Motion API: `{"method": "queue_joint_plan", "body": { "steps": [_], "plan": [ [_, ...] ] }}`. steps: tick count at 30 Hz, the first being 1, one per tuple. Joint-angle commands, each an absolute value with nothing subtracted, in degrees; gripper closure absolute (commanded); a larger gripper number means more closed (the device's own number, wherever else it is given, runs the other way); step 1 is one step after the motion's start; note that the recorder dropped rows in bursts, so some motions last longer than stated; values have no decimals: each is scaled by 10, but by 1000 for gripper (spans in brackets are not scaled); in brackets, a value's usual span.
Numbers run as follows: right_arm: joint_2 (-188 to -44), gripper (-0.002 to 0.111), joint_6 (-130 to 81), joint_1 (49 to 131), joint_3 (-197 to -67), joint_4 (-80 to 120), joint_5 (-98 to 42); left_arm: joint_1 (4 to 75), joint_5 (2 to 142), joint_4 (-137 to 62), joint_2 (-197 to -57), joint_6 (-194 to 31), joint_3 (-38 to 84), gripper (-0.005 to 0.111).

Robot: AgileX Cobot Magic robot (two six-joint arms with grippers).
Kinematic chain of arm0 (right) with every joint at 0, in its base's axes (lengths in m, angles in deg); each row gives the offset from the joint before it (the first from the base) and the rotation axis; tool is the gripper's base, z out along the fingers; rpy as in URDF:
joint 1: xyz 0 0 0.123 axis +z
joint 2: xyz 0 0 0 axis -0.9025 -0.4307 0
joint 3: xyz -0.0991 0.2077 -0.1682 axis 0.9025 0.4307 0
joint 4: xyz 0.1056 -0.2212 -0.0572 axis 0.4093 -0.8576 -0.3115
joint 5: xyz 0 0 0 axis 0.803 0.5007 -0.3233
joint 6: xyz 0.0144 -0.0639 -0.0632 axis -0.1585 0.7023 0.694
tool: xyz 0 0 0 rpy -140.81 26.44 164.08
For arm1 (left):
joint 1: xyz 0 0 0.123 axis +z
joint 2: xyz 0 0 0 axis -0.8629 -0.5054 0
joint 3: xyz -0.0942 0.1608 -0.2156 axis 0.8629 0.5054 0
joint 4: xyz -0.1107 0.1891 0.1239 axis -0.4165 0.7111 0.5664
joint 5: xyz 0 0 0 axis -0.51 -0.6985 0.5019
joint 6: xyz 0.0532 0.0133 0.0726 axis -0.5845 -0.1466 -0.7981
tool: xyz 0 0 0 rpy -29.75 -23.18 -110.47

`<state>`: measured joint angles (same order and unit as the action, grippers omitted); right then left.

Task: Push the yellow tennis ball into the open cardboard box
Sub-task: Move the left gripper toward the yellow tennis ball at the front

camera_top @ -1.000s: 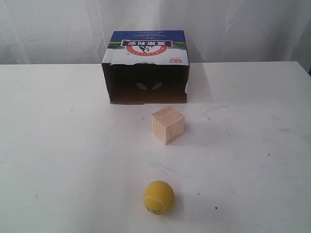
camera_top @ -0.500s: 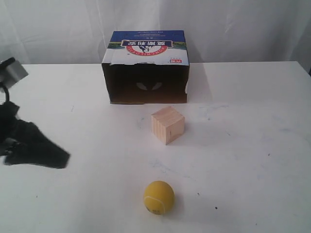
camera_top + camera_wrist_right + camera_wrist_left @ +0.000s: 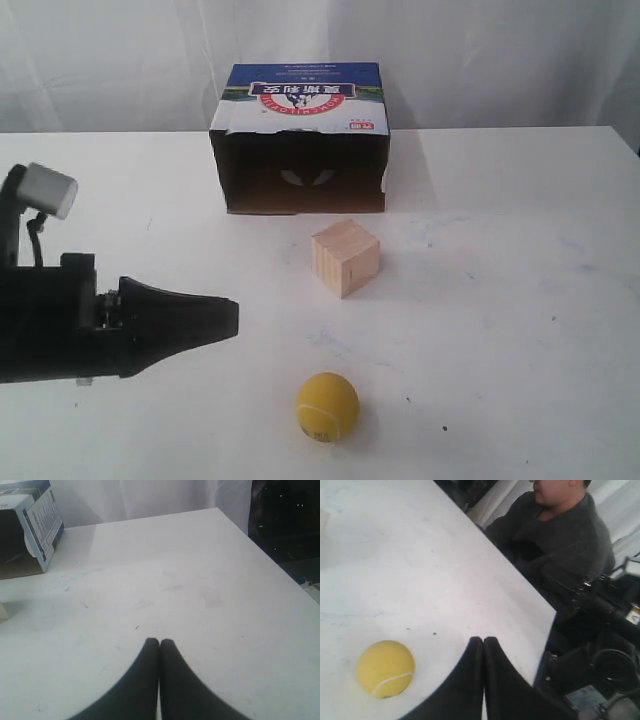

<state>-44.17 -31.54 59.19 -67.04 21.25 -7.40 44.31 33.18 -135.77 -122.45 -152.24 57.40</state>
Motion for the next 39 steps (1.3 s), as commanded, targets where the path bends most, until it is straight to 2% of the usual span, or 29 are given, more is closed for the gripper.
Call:
{"method": "queue_joint_plan", "body": {
  "steps": [1, 2, 5, 8, 13, 19, 23, 29, 34, 39],
  "plan": [
    [-440, 108, -314, 594, -671, 213, -79, 395, 515, -1120, -1257, -1300, 526, 107],
    [-440, 108, -314, 594, -671, 213, -79, 383, 509, -937, -1274, -1151, 502, 107],
    [-440, 108, -314, 594, -671, 213, -79, 348, 393, -590, -1317, -848, 413, 107],
    [-440, 108, -314, 594, -671, 213, -79, 302, 310, -439, -1355, -779, 325, 107],
    [-440, 108, -314, 594, -671, 213, -79, 268, 335, -453, -1373, -778, 251, 107],
    [-440, 108, -314, 594, -671, 213, -79, 233, 444, -627, -1378, -800, 250, 107],
    [-440, 108, -314, 594, -671, 213, -79, 196, 475, -693, -1395, -954, 250, 107],
    [-440, 108, -314, 594, -671, 213, -79, 127, 607, -787, -1484, -1205, 250, 107],
    [-440, 108, -314, 594, -671, 213, -79, 121, 589, -792, -1507, -1214, 250, 107],
    [-440, 108, -314, 594, -671, 213, -79, 121, 630, -792, -1512, -1214, 250, 107]
  ]
}}
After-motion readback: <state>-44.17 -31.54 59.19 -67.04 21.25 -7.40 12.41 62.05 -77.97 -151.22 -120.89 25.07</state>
